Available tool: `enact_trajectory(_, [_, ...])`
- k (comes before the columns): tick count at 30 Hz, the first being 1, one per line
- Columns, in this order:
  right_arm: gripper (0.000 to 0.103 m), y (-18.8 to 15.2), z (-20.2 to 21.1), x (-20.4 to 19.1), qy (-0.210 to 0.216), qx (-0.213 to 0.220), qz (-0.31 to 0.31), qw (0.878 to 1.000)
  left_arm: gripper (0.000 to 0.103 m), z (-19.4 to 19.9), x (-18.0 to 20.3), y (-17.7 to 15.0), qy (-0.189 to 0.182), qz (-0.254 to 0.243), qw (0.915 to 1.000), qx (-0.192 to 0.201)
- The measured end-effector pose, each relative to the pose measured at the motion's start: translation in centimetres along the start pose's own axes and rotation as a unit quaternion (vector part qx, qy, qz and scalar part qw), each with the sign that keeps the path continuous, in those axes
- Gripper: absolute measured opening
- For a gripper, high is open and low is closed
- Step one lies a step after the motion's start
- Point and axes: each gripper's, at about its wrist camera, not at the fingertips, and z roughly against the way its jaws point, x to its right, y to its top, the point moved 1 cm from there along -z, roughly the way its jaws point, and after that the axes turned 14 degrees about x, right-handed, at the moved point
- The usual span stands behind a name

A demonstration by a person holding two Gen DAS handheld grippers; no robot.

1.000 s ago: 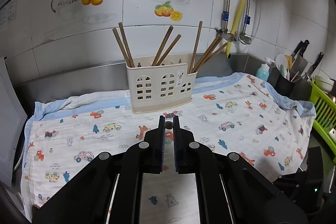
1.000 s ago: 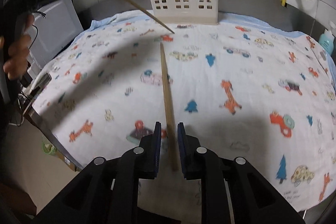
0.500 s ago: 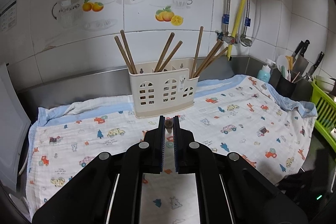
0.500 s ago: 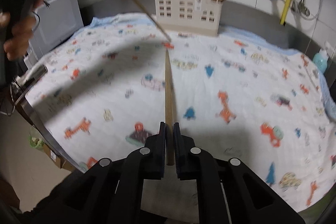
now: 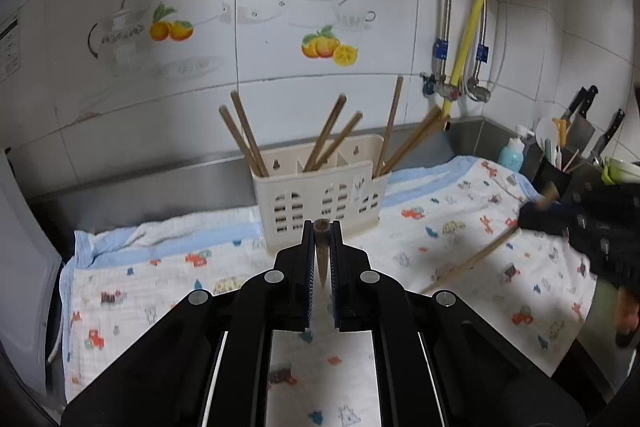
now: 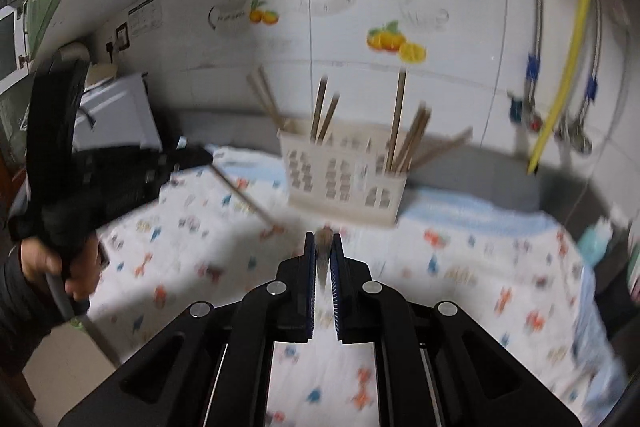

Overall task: Organize utensils
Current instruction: 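Lower both chopsticks into the holder slots from above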

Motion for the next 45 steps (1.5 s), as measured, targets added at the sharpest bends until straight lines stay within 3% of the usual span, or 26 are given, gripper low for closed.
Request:
enact_trajectory(11, [0.007, 9.8, -2.9, 1.6, -0.02, 0.04, 0.026, 0.999, 0.006, -1.6, -0.6, 5.5, 0.003, -0.011, 0.9993, 0.036])
enact_trajectory(23, [0.007, 15.8, -6.2, 3.4, -0.05, 0.085, 0.025, 0.995, 0.006, -1.9, 0.0, 14.1, 0.008, -0.031, 0.9928, 0.116])
enact_trajectory(34, [0.007, 15.9, -9.2, 4.8, -0.063, 0.078, 0.027, 0.995, 0.006, -4.5, -0.3, 18.1, 0.022, -0.033, 0.9881, 0.149])
enact_trajectory(45, [0.007, 13.0, -12.5, 5.1, -0.055, 0.035, 0.024, 0.998, 0.006, -8.6, -1.7, 15.3, 0.041, -0.011, 0.9919, 0.12])
